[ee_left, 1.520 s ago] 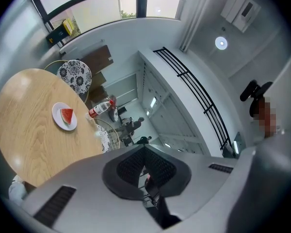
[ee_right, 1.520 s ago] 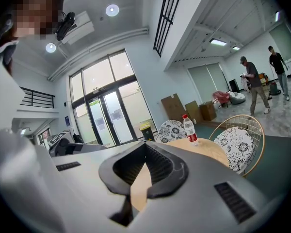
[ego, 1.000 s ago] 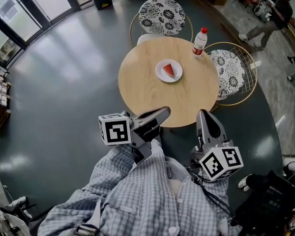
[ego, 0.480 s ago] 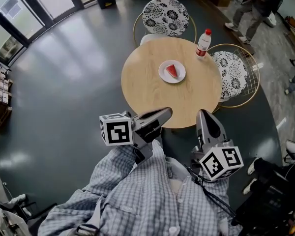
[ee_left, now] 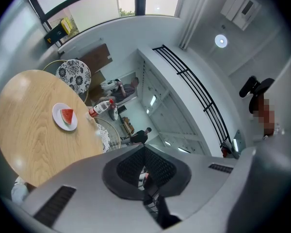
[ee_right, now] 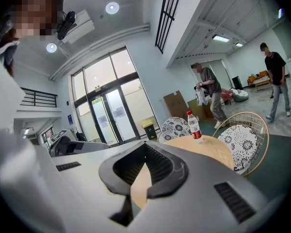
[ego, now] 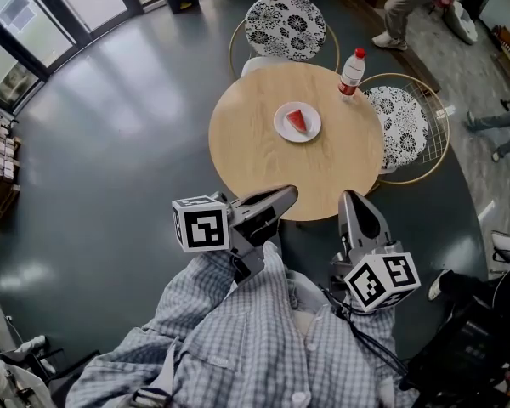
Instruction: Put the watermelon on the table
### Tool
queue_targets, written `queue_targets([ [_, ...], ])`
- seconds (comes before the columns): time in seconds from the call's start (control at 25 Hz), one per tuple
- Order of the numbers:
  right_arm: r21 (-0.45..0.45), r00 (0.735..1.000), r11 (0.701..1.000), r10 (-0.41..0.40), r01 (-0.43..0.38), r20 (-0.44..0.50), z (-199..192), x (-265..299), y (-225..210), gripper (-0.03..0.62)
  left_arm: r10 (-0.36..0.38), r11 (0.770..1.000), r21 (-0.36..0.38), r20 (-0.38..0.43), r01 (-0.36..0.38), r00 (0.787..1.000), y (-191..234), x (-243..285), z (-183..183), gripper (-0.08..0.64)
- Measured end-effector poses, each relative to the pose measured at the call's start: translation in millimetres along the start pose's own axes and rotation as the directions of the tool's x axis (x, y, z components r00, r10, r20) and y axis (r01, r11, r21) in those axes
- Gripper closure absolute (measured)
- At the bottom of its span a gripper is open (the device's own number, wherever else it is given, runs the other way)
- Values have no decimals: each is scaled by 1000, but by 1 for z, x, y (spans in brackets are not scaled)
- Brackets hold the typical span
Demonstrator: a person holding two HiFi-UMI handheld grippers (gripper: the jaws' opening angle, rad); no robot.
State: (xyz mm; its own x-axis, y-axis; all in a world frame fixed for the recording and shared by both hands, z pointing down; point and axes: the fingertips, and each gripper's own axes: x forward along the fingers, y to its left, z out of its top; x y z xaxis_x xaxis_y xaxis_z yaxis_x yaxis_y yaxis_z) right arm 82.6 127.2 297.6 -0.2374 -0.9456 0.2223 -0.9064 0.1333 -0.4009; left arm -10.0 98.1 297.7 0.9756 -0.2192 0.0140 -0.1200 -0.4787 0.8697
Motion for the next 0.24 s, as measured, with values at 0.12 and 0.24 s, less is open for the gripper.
queue_targets([
  [0.12,-2,1000,1000,-1,1,-10,-1,1,1,584,1,1000,-4,1,-1,1000,1,0,0,554],
  [0.24,-3,1000,1000,4,-4,-11,-2,3,0,584,3,1000,-5,1,-3,1000,3,1,0,554],
])
